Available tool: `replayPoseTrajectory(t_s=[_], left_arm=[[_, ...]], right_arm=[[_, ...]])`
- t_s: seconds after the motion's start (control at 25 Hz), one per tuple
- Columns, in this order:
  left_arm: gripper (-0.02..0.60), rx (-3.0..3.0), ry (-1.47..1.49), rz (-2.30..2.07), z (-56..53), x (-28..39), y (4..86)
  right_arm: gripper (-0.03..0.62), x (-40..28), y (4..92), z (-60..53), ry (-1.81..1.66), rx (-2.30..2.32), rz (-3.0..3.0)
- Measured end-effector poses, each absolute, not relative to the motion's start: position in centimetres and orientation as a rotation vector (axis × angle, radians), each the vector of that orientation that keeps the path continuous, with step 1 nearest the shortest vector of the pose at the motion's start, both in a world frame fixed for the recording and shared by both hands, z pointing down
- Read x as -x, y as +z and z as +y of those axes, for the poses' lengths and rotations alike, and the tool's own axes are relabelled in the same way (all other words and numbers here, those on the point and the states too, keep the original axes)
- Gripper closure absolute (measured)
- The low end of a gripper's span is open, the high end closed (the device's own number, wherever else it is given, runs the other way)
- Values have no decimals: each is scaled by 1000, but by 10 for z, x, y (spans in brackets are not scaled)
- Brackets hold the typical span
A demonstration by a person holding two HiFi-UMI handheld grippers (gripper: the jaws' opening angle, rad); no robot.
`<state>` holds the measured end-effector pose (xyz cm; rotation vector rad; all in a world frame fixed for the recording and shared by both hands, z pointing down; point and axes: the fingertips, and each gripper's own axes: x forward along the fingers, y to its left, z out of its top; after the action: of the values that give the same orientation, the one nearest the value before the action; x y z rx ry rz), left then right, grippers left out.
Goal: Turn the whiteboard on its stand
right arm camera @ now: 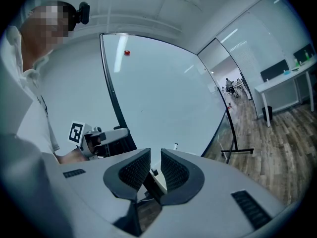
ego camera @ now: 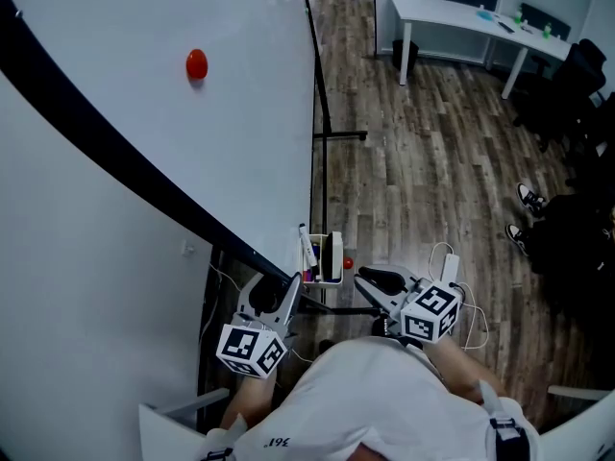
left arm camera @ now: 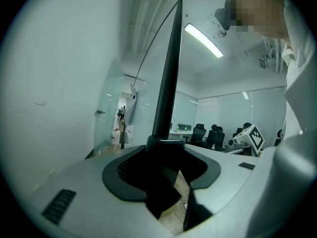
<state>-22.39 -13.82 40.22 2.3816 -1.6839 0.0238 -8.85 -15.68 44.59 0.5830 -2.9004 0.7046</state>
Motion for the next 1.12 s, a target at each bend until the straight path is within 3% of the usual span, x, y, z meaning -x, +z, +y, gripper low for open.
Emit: replayPoseTrajectory(t_s=[1.12], left_arm=[[383,-2387,15,-1687,-140,225,418]], right_arm=[[511,65,469,-143,711,-625,-2876]])
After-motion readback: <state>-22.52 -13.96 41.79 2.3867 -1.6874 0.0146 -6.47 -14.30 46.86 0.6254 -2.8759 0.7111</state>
